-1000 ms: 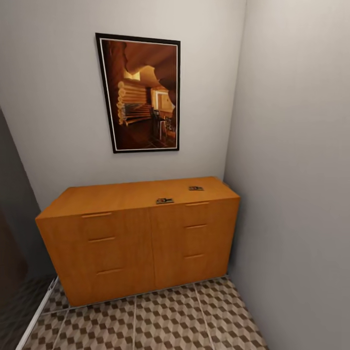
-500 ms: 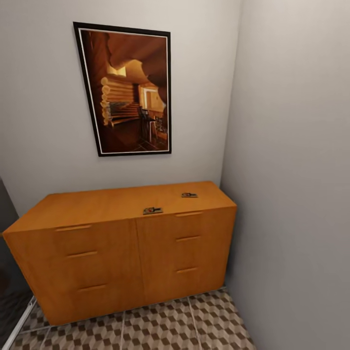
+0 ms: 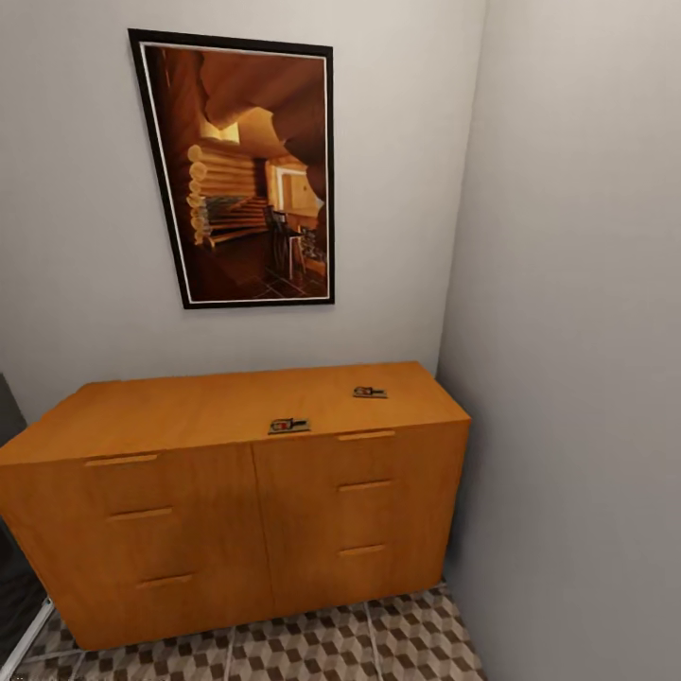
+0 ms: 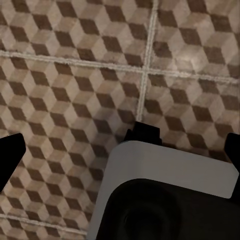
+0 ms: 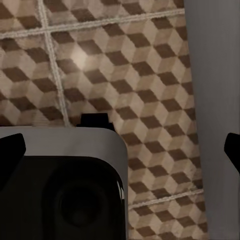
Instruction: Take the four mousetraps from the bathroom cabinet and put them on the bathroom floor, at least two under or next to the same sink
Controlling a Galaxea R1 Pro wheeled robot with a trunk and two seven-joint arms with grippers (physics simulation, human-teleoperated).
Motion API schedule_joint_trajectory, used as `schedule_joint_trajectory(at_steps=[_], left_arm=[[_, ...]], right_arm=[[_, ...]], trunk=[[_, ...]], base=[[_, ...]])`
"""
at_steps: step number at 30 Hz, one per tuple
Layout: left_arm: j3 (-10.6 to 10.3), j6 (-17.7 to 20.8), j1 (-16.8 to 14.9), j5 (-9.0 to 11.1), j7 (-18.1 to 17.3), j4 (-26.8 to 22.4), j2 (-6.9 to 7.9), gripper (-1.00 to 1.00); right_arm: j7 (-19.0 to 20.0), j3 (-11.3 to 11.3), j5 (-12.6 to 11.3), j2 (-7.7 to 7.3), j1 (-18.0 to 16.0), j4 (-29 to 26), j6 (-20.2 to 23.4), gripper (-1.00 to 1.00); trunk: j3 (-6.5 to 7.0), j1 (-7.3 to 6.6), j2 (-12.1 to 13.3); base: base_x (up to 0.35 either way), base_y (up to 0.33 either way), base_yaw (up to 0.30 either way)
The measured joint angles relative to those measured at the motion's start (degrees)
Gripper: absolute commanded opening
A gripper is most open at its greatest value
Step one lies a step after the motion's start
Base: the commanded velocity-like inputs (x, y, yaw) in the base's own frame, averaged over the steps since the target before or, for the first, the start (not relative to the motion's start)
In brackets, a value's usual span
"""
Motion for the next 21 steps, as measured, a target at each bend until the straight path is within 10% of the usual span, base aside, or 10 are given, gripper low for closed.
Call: schedule_joint_trajectory(at_steps=[21], left_arm=[[0.0,-0.1,0.0,0.0,0.0,0.0,-0.03,1.0]], right_arm=[[0.0,0.0,0.0,-0.09,0.0,0.0,0.0,1.0]], trunk=[[0.0,0.01,0.0]], base=[[0.012,-0.007,0.159]])
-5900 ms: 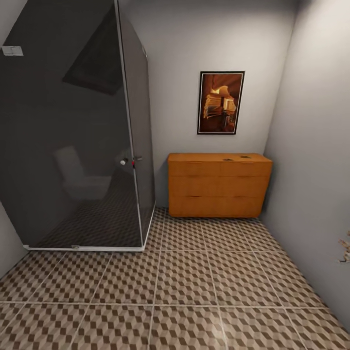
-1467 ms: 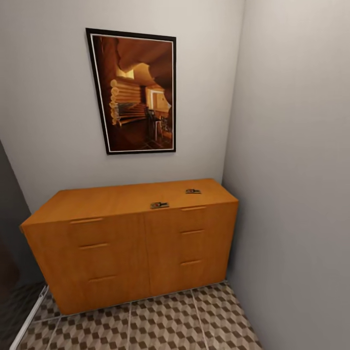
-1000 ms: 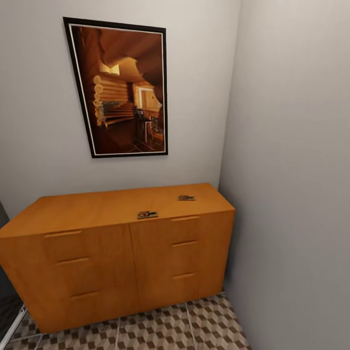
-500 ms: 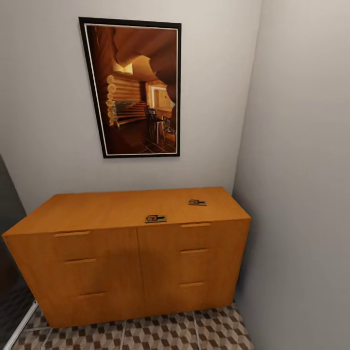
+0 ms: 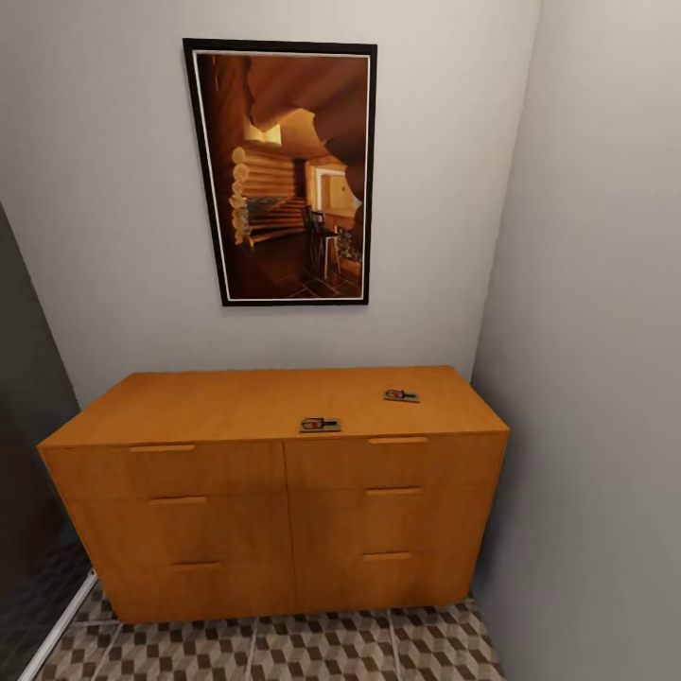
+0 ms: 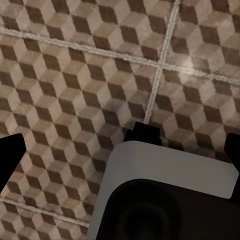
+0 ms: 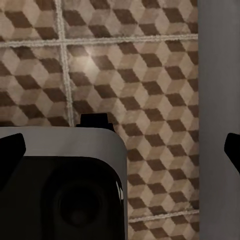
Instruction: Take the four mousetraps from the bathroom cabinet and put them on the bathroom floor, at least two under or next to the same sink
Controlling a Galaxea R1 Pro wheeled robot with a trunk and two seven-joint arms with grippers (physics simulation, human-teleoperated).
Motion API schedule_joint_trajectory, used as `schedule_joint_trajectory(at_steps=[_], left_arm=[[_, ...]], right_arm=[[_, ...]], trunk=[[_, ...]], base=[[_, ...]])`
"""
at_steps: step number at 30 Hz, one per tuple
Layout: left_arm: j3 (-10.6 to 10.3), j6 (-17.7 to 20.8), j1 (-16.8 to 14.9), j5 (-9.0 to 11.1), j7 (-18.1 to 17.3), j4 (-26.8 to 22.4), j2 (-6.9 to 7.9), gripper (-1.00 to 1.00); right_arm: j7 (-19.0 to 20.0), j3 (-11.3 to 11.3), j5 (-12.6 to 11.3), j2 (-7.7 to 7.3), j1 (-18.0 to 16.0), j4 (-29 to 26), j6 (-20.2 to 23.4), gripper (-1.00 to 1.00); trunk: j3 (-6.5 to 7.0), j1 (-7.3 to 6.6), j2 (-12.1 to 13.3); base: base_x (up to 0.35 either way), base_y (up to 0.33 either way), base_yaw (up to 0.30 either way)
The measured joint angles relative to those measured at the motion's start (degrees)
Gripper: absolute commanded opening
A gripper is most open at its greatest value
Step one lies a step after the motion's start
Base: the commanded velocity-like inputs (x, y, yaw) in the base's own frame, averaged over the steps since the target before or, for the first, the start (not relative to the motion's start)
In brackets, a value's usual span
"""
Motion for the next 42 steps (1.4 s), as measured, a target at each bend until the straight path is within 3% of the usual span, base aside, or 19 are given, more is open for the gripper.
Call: schedule_joint_trajectory(at_steps=[10,30,42], left_arm=[[0.0,0.1,0.0,0.0,0.0,0.0,-0.01,1.0],[0.0,0.1,0.0,0.0,0.0,0.0,0.02,1.0],[0.0,0.0,0.0,0.0,0.0,0.0,-0.06,1.0]], right_arm=[[0.0,0.0,0.0,0.0,0.0,0.0,0.0,1.0],[0.1,0.0,0.0,0.0,0.0,0.0,0.0,1.0],[0.1,0.0,0.0,0.0,0.0,0.0,0.0,1.0]], trunk=[[0.0,-0.02,0.0],[0.0,-0.03,0.0],[0.0,0.0,0.0]], base=[[0.074,0.0,0.008],[0.286,0.0,0.001],[0.074,0.0,0.0]])
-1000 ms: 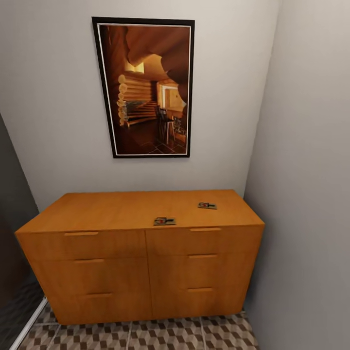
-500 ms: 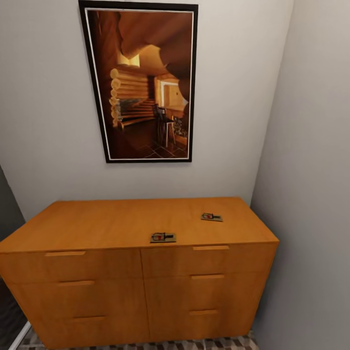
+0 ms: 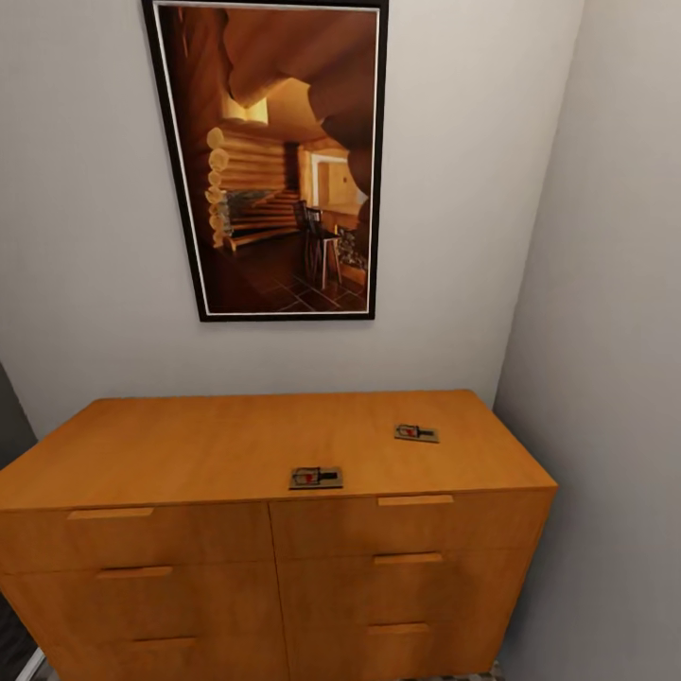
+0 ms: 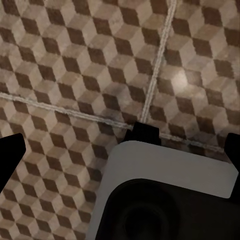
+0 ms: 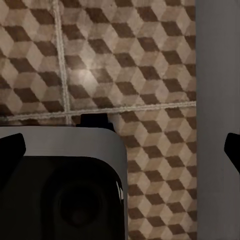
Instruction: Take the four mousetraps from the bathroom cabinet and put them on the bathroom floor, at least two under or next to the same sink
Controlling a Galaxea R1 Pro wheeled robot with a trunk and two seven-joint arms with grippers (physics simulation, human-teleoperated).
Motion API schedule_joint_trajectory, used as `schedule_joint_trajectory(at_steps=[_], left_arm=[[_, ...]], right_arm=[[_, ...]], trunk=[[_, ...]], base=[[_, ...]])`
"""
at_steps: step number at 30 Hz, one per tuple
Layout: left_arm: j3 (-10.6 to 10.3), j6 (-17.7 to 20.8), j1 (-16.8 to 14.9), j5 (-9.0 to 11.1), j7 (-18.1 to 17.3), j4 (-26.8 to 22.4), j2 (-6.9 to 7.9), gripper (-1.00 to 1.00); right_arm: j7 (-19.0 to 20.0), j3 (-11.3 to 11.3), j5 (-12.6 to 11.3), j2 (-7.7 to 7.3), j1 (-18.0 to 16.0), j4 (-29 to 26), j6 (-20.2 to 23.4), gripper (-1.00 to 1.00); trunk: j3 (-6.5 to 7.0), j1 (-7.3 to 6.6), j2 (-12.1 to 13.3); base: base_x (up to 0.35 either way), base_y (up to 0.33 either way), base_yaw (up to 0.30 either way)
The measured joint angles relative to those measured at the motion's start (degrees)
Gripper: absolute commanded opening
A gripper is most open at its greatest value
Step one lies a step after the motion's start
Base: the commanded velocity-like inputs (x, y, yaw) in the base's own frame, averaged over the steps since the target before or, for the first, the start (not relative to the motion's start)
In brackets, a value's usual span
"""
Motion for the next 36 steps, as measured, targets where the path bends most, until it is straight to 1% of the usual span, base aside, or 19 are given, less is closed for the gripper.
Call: schedule_joint_trajectory(at_steps=[36], left_arm=[[-0.3,0.0,0.0,-0.1,-0.4,0.0,0.03,1.0]], right_arm=[[0.0,0.0,0.0,0.0,0.0,0.0,0.0,1.0]], trunk=[[0.0,0.01,0.0]], base=[[-0.003,0.0,0.0]])
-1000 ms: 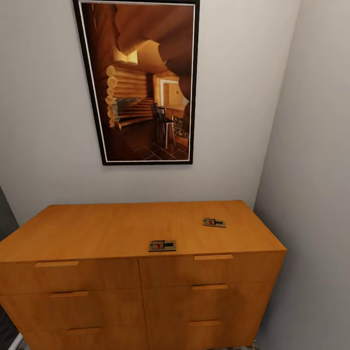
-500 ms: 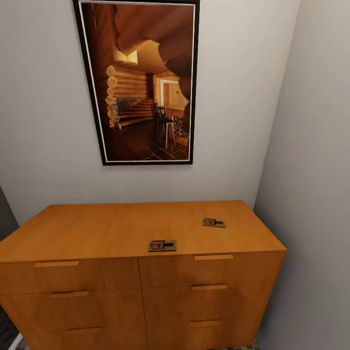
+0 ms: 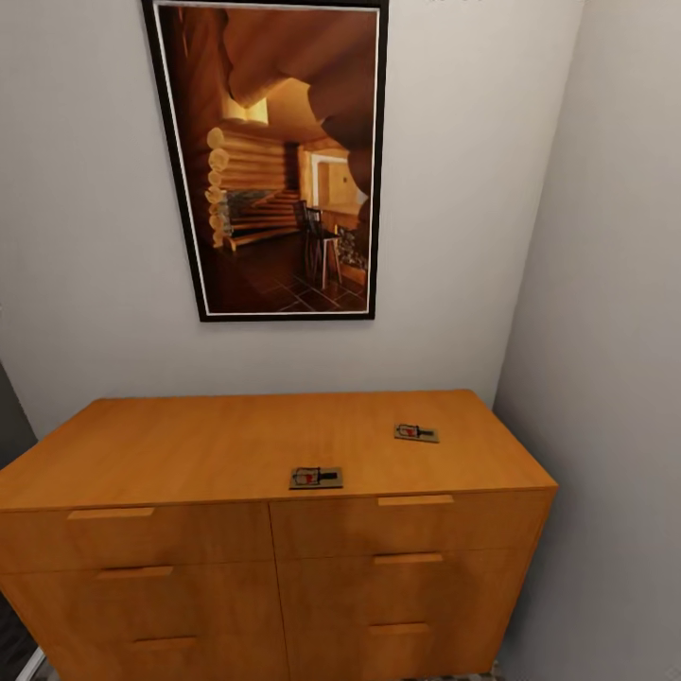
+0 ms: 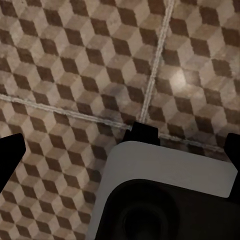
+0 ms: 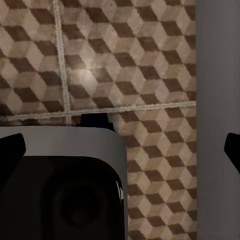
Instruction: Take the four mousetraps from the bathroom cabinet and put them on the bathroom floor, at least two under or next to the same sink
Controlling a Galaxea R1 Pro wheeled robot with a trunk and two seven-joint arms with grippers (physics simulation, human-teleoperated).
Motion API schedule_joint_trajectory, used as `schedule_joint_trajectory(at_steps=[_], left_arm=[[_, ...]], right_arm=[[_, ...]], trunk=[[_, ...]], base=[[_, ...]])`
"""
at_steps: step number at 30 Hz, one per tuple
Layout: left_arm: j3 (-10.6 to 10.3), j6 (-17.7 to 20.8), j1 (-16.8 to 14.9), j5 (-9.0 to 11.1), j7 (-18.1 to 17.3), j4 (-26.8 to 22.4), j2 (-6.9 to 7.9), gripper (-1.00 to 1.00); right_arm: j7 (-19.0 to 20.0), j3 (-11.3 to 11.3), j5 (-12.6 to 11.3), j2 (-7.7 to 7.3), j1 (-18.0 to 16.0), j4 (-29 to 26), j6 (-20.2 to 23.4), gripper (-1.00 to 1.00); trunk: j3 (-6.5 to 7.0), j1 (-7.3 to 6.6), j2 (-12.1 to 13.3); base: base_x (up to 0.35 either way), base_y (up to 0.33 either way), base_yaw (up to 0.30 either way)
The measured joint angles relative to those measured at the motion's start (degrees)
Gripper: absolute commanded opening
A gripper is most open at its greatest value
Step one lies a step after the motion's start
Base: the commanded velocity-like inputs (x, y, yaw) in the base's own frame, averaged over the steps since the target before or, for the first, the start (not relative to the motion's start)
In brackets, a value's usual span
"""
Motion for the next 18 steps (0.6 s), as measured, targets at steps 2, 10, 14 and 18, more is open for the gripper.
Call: schedule_joint_trajectory(at_steps=[2,10,14,18], left_arm=[[0.0,0.0,0.0,0.0,0.0,0.0,-0.01,1.0],[0.0,0.0,0.0,-0.1,0.0,0.0,-0.05,1.0],[-0.1,0.0,0.0,-0.2,0.0,0.0,-0.05,1.0],[-0.1,0.0,0.0,-0.3,0.0,0.0,-0.03,1.0]], right_arm=[[0.0,0.0,0.0,0.0,0.0,0.0,0.0,1.0],[0.0,0.0,0.0,0.06,0.0,0.0,0.0,1.0],[0.0,0.0,0.0,0.04,0.0,0.0,0.0,1.0],[0.0,0.0,0.0,0.03,0.0,0.0,0.0,1.0]], trunk=[[0.0,0.01,0.0],[0.0,0.03,0.0],[0.0,0.03,0.0],[0.0,0.02,0.0]], base=[[-0.148,0.0,0.0],[-0.272,0.0,0.0],[-0.325,0.0,0.0],[-0.26,0.0,0.0]])
